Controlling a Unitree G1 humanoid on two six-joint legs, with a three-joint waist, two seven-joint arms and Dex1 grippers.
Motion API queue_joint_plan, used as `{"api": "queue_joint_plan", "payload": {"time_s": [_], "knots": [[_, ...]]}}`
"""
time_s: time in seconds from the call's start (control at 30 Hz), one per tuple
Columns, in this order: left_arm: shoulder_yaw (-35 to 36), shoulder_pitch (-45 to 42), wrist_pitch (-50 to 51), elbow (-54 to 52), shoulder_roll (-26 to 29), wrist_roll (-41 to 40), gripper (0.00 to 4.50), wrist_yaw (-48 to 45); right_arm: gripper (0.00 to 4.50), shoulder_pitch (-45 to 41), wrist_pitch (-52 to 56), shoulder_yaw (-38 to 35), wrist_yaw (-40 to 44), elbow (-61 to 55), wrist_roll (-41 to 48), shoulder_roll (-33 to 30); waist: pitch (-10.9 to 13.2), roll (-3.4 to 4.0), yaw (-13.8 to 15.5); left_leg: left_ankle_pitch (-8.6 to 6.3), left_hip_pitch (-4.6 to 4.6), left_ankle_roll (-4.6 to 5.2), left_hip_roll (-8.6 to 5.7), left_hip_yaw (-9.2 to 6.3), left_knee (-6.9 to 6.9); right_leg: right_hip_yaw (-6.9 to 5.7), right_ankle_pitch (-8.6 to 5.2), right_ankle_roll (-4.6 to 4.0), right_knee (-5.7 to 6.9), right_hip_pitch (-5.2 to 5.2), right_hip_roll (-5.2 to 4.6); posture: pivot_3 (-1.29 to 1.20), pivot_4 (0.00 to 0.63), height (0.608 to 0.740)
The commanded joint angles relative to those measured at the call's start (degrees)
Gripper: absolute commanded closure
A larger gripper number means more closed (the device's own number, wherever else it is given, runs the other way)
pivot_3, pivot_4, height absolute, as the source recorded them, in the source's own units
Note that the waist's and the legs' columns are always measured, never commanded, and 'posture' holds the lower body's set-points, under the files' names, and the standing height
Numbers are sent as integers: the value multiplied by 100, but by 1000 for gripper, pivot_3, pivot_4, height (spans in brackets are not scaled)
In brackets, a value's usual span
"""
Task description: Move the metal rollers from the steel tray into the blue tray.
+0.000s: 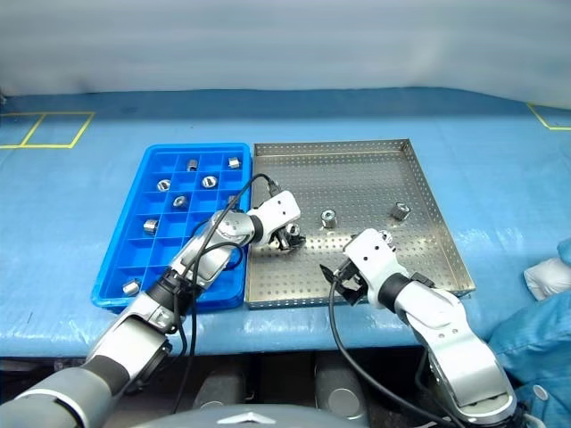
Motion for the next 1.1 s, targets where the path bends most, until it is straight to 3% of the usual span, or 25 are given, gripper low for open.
{"api": "queue_joint_plan", "payload": {"time_s": [0.03,0.1,0.23,0.3,0.43,0.7,0.87,1.1], "knots": [[-46,-47,-3,97,-42,107,198,29,0,-85,-138,-8,-43,-90,-6,14,0,0,1,0,1,0,0,0,1,0,0,0,1,1,0,-107,150,740],[-46,-24,-1,76,-79,73,618,-36,0,-111,-138,25,-49,-79,-24,9,0,1,0,0,4,0,0,0,2,0,0,0,2,4,0,-107,150,740],[-24,-8,22,41,-107,35,1873,-113,0,-154,-132,52,-63,-62,-41,6,0,1,-5,0,4,0,0,1,3,1,0,0,2,3,0,-105,150,740],[20,3,28,23,-115,-4,1873,-136,0,-167,-132,59,-62,-49,-49,5,0,1,-3,0,3,0,0,1,2,2,0,1,2,1,0,-103,150,740],[122,14,46,-38,-135,-82,2620,-156,0,-231,-143,124,-63,28,-78,33,0,0,-2,0,2,0,0,1,1,2,3,5,2,1,0,-97,150,740],[463,136,133,-482,-206,-509,2621,-293,0,-431,-226,304,-46,273,-102,62,0,0,26,0,0,0,0,2,1,2,5,8,2,-1,0,-78,150,740],[798,317,458,-1393,-170,-1023,2621,-463,0,-610,-338,342,71,552,-13,127,0,0,69,0,-1,0,1,1,-1,1,8,12,3,-3,0,-34,150,740],[1154,812,1061,-3106,357,-1121,2621,-172,0,-879,-805,290,757,930,586,311,0,0,141,0,4,1,6,-2,-2,-1,8,11,8,0,4,56,150,740]]}}
